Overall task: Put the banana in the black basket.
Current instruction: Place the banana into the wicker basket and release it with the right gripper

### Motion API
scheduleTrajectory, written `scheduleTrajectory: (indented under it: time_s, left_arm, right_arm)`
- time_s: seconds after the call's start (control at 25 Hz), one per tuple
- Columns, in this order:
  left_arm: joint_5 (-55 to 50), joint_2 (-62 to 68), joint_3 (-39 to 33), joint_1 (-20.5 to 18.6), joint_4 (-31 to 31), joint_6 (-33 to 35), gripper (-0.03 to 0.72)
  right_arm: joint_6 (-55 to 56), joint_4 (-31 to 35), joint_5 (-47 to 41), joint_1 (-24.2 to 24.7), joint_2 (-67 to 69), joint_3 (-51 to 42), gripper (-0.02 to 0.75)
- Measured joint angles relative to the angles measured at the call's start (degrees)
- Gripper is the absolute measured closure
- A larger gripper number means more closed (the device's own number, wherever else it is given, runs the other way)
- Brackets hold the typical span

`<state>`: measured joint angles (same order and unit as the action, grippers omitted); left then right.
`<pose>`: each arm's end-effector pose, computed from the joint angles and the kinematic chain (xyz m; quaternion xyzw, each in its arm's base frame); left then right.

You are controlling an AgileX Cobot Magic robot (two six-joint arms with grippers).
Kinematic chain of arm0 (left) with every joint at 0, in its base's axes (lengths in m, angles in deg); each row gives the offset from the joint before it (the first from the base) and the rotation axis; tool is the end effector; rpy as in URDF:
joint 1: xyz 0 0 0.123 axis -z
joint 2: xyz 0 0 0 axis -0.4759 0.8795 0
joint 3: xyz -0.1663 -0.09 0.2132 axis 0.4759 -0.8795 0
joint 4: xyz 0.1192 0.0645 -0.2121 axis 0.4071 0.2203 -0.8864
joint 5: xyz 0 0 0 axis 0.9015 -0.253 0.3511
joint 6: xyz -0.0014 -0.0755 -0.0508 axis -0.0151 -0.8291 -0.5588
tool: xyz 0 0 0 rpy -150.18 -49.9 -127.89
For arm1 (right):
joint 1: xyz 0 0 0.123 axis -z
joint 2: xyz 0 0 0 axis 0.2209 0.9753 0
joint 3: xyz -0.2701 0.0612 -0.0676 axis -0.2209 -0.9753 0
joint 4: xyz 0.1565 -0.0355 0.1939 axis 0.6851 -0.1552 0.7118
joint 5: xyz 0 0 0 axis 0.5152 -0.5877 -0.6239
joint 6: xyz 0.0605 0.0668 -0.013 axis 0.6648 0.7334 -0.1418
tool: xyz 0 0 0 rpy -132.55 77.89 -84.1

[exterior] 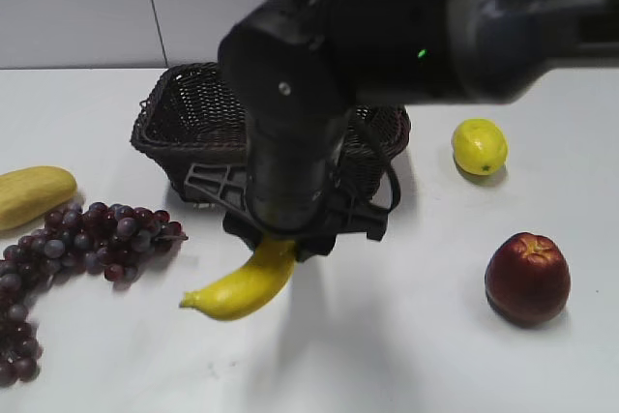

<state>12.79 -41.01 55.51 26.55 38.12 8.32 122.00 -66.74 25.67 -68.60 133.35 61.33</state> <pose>-0.0053 -0.0154 0.2809 0.0332 0.8399 -0.0609 0.5382 0.2262 0.3243 0.1894 0.1370 0.9837 0.0894 0.0748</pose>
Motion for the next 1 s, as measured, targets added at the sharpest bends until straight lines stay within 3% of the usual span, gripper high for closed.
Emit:
scheduleTrajectory:
  time_s: [0.24,0.52,0.84,1.0]
  left_arm:
    - [0.0,0.0,0.0,0.0,0.0,0.0,0.455]
    - [0.0,0.0,0.0,0.0,0.0,0.0,0.455]
    - [0.0,0.0,0.0,0.0,0.0,0.0,0.454]
    - [0.0,0.0,0.0,0.0,0.0,0.0,0.453]
  right_arm:
    - [-11.4,-5.2,1.1,2.2,-7.6,0.9,0.415]
    - [-22.1,-6.2,-0.3,4.4,-11.0,5.0,0.415]
    - [-55.6,-7.9,2.4,13.2,-8.8,12.1,0.415]
    - [-72.3,-8.1,8.1,15.3,-5.1,15.6,0.416]
